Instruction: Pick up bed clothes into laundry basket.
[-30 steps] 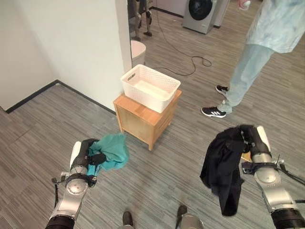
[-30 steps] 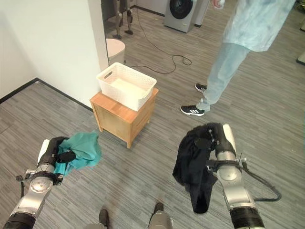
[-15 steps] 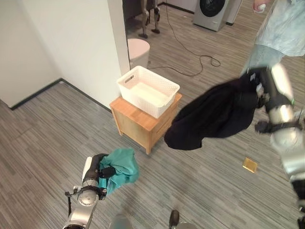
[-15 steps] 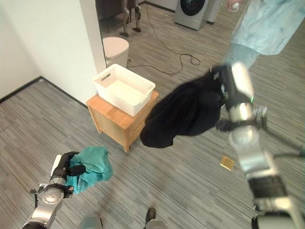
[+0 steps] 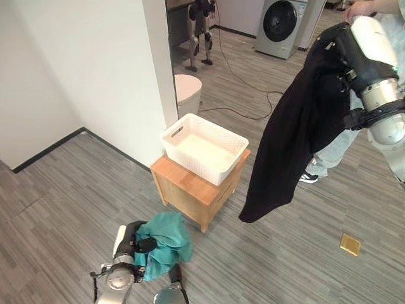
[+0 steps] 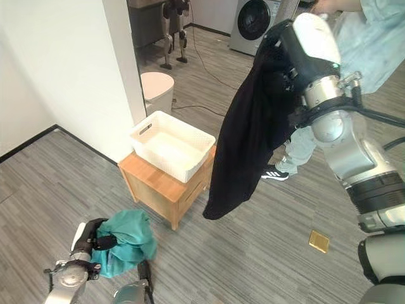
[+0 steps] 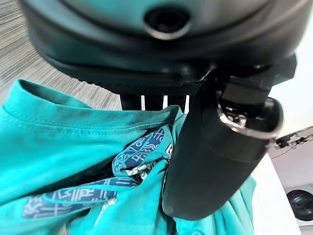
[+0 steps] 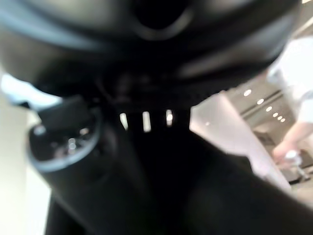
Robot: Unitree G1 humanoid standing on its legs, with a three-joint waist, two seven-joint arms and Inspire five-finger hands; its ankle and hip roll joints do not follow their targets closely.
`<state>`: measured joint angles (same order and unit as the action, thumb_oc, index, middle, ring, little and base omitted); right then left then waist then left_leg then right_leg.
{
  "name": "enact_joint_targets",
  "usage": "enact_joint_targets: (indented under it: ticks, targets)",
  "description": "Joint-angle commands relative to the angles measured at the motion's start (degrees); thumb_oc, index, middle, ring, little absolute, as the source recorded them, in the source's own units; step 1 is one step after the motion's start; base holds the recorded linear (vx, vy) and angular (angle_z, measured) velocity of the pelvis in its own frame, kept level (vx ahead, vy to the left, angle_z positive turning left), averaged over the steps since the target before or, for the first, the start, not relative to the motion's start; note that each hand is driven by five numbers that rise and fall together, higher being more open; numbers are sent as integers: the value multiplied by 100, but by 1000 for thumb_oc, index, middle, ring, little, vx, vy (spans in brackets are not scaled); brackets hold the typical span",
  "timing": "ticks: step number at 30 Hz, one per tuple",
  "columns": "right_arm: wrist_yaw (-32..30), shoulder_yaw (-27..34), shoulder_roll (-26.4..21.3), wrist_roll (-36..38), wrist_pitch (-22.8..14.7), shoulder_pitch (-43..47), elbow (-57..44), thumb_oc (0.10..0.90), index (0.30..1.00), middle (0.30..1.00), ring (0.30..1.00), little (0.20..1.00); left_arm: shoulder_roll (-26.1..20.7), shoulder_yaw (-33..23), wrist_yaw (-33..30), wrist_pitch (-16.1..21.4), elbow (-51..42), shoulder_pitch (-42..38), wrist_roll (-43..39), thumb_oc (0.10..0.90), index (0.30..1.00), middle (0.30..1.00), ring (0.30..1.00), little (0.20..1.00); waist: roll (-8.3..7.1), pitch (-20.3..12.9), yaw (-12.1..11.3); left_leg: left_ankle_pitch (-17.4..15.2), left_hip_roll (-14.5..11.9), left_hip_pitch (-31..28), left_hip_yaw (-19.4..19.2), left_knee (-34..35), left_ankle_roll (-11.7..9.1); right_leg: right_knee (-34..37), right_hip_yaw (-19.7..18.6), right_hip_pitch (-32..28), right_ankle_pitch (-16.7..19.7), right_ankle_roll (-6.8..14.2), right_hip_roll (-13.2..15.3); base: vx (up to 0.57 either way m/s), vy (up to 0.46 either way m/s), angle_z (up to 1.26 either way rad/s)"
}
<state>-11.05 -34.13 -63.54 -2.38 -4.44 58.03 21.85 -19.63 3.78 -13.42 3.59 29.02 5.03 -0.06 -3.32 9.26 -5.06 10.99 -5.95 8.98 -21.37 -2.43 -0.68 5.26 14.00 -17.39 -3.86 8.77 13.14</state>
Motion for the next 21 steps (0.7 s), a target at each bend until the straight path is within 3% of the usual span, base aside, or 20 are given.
enact_joint_targets:
  ticks: [1, 2, 3, 5, 6, 7, 8, 9, 10, 15, 16, 17, 18, 21]
  targets:
    - [-363, 81, -186, 332, -22, 1841, 860, 400, 300, 300, 300, 300, -204, 313, -228, 559, -358, -360, -240, 400, 300, 300, 300, 300, -134, -600, -349, 414, -584, -96, 108, 607, -753, -118, -102, 61, 25, -72, -635, 232, 150, 13]
    - [-352, -35, -232, 336, 26, 1986, 941, 400, 300, 300, 300, 300, -217, 324, -199, 548, -303, -376, -250, 400, 300, 300, 300, 300, -219, -652, -320, 326, -504, -180, 65, 625, -715, -197, -99, 29, 54, -30, -576, 143, 106, 25]
    - [-351, -80, -230, 342, 22, 2038, 960, 400, 300, 300, 300, 300, -201, 318, -199, 550, -301, -384, -251, 400, 300, 300, 300, 300, -192, -661, -335, 343, -522, -167, 44, 636, -707, -190, -123, 59, 80, -31, -587, 161, 116, 30]
    - [-464, -218, -290, 267, 22, 2338, 1215, 400, 300, 300, 300, 300, -267, 385, -177, 521, -263, -374, -213, 400, 300, 300, 300, 300, -403, -669, -334, 48, -264, -336, -73, 612, -451, -1010, -123, 242, 516, 183, -317, 179, 166, 16]
    - [-464, -228, -290, 268, 21, 2348, 1218, 400, 300, 300, 300, 300, -263, 385, -177, 521, -263, -376, -212, 400, 300, 300, 300, 300, -397, -675, -342, 48, -269, -331, -80, 612, -451, -1010, -133, 253, 520, 182, -320, 238, 208, 8]
    - [-471, -299, -486, 243, 85, 2574, 1208, 400, 300, 300, 300, 300, -294, 400, -188, 489, -196, -375, -235, 400, 300, 300, 300, 300, -494, -570, -200, -165, -70, -585, 19, 637, -285, -1902, -295, 663, 1111, 386, -138, 196, 174, 15]
    - [-514, -325, -542, 280, 96, 2679, 1209, 400, 300, 300, 300, 300, -307, 404, -217, 482, -147, -387, -246, 400, 300, 300, 300, 300, -472, -511, -136, -231, -48, -661, 84, 664, -233, -2362, -469, 917, 1293, 436, -142, 186, 174, 29]
    - [-514, -347, -543, 283, 95, 2708, 1216, 400, 300, 300, 300, 300, -299, 401, -218, 483, -144, -397, -246, 400, 300, 300, 300, 300, -448, -529, -158, -206, -75, -636, 59, 674, -231, -2359, -496, 965, 1322, 426, -167, 165, 149, 44]
    - [-535, -413, -629, 384, 76, 2862, 1202, 400, 300, 300, 300, 300, -332, 378, -242, 472, -54, -385, -252, 400, 300, 300, 300, 300, -366, -430, -15, -356, -98, -855, 225, 734, -188, -2875, -708, 1499, 1359, 425, -167, 179, 81, 33]
    - [-496, -701, -957, 872, -52, 3254, 1164, 400, 300, 300, 300, 300, -416, 349, -162, 516, 62, -427, -259, 400, 300, 300, 300, 300, -414, -363, 179, -596, -40, -1033, 628, 743, -333, -1673, -668, 1848, 942, 277, -124, 216, -71, 13]
    - [-471, -840, -1137, 924, -38, 3350, 1266, 400, 300, 300, 300, 300, -449, 380, -97, 515, 72, -474, -252, 400, 300, 300, 300, 300, -487, -363, 242, -728, -32, -1092, 830, 743, -412, -824, -842, 2005, 908, 327, -94, 133, -106, 53]
    - [-466, -897, -1137, 934, -42, 3407, 1284, 400, 300, 300, 300, 300, -436, 382, -96, 514, 73, -480, -254, 400, 300, 300, 300, 300, -465, -356, 276, -737, -35, -1095, 868, 743, -414, -734, -790, 1935, 942, 330, -98, 176, -201, 65]
    - [-453, -988, -1064, 839, -19, 3488, 1373, 400, 300, 300, 300, 300, -432, 359, -108, 512, 203, -464, -216, 400, 300, 300, 300, 300, -615, -402, 220, -823, -8, -1125, 898, 743, -462, -376, -770, 1821, 1308, 491, 51, 124, -121, 73]
    - [-312, -980, -836, 960, -35, 3497, 1453, 400, 300, 300, 300, 300, -327, 391, -93, 536, 242, -400, -282, 400, 300, 300, 300, 300, -721, -541, 125, -875, -41, -1217, 883, 743, -493, -113, -617, 1601, 1433, 496, 93, 134, -93, 77]
